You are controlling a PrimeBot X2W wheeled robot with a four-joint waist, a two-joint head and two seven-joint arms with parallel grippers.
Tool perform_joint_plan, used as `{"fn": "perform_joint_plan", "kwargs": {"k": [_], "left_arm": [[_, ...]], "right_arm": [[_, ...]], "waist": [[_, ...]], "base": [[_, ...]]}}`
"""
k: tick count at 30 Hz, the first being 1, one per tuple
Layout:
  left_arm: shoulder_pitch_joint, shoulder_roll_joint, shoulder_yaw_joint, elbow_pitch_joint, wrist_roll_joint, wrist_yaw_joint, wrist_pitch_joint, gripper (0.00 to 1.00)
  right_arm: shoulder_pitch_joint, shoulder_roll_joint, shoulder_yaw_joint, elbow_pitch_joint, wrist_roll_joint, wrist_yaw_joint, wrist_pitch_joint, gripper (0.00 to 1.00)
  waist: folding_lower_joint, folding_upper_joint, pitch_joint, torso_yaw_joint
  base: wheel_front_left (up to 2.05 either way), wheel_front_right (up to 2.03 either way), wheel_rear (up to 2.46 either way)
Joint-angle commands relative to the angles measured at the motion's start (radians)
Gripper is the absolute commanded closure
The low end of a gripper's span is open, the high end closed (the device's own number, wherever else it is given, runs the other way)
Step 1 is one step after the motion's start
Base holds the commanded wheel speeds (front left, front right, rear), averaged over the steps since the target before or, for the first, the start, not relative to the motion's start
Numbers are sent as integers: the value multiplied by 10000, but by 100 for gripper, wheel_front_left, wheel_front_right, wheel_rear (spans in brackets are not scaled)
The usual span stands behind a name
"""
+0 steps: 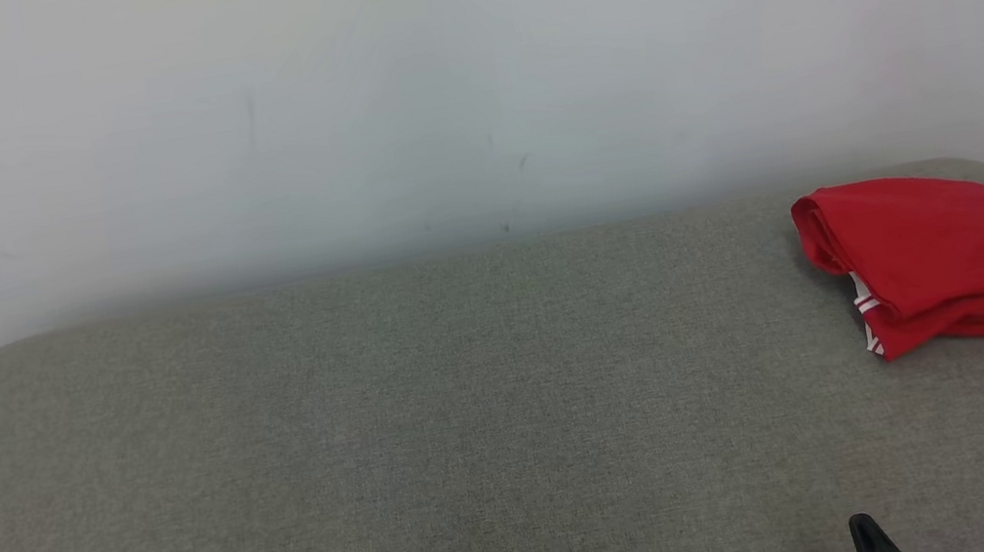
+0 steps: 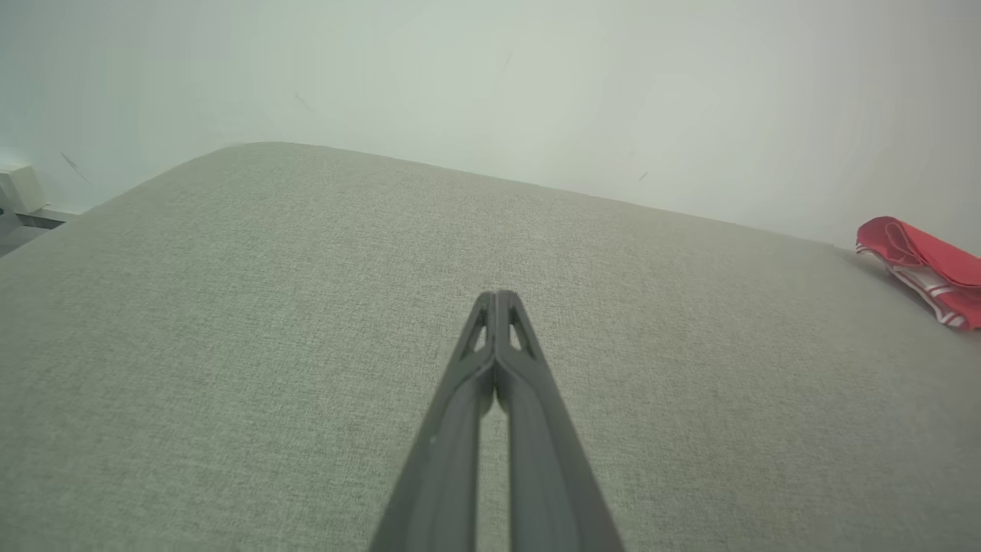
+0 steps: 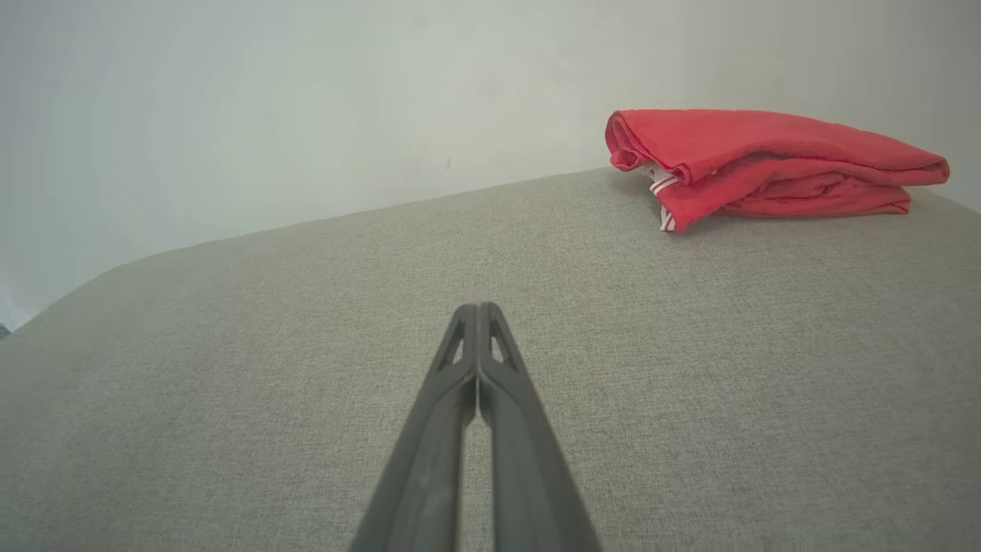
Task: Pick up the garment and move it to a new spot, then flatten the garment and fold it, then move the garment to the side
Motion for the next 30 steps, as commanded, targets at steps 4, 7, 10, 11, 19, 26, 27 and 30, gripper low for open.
{"fn": "perform_joint_plan", "kwargs": {"k": [4, 7, 10, 11, 19, 26, 27, 30], "left_arm": [[-353, 45, -14, -105, -1103, 9, 237, 100], [-471, 51, -27, -73, -1668, 8, 364, 100], [-581, 56, -39, -44, -2205, 8, 488, 100], [-618, 58, -43, -35, -2385, 8, 529, 100], [-886, 67, -69, 13, -3727, 7, 840, 100], [-1067, 69, -83, 35, -4651, 8, 1059, 100], [-1092, 69, -85, 38, -4807, 8, 1096, 100], [-1182, 69, -90, 50, -5233, 8, 1202, 100]], "right_arm": [[-244, -83, -118, -277, 1183, -2, 218, 100], [-289, -109, -168, -328, 1781, -2, 338, 100], [-331, -131, -218, -378, 2350, -3, 454, 100], [-344, -138, -235, -395, 2535, -3, 494, 100], [-445, -183, -369, -526, 3949, -4, 794, 100], [-516, -207, -468, -617, 4921, -5, 1005, 100], [-525, -211, -485, -632, 5074, -5, 1039, 100], [-554, -221, -534, -674, 5531, -6, 1142, 100]], "waist": [[0, -1, 40, -5], [0, -1, 65, -9], [0, -1, 90, -13], [0, -1, 99, -15], [0, -1, 167, -25], [0, -1, 218, -33], [0, -1, 226, -34], [0, -1, 252, -38]], "base": [[0, 0, 0], [0, 0, 0], [0, 0, 0], [0, 0, 0], [0, 0, 0], [0, 0, 0], [0, 0, 0], [0, 0, 0]]}}
